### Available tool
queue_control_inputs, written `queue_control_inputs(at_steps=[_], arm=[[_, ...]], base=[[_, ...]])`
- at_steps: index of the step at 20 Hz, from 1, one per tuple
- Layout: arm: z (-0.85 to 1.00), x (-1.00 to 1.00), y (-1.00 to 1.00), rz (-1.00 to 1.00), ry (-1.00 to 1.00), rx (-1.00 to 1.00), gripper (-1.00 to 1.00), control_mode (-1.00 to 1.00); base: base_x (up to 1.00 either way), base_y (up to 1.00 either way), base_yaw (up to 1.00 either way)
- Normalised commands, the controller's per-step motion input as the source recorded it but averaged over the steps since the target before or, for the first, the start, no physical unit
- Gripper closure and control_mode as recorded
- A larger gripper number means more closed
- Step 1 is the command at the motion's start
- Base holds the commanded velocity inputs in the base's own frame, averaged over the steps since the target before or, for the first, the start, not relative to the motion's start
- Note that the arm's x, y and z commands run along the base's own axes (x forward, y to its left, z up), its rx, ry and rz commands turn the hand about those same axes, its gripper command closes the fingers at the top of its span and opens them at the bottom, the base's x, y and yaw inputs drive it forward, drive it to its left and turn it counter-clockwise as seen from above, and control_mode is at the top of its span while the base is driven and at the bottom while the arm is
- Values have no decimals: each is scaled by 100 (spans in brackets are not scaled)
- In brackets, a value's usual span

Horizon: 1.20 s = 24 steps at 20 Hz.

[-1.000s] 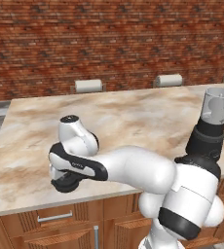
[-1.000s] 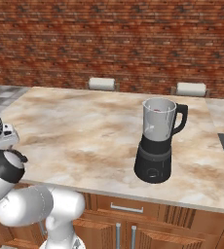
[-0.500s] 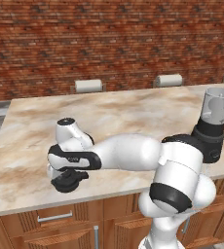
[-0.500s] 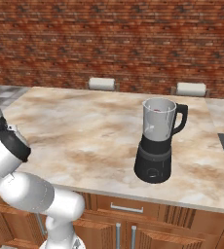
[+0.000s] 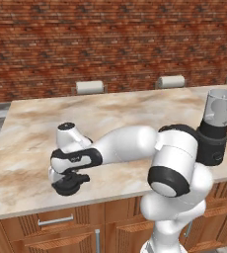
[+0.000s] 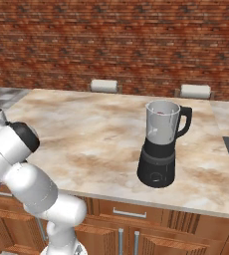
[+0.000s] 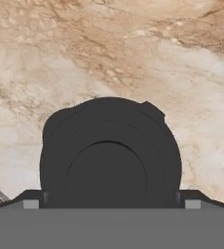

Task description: Grab the onion and lime from the fridge, place them in the blender, close the lid, and turn on the blender to create a marinade.

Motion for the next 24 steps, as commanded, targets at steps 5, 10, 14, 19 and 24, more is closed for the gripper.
queue_control_inputs(at_steps=[5, 10, 14, 19, 24], arm=[[-35, -14, 0, 0, -4, 0, -100, -100], [-24, 0, 5, 0, -4, -1, -100, -100], [-21, -4, 19, 0, -4, -1, 100, -100], [-25, -7, 6, 0, -8, 0, 100, -100], [-28, -7, 0, -1, -9, 0, 100, -100]], base=[[0, 0, 0], [0, 0, 0], [0, 0, 0], [0, 0, 0], [0, 0, 0]])
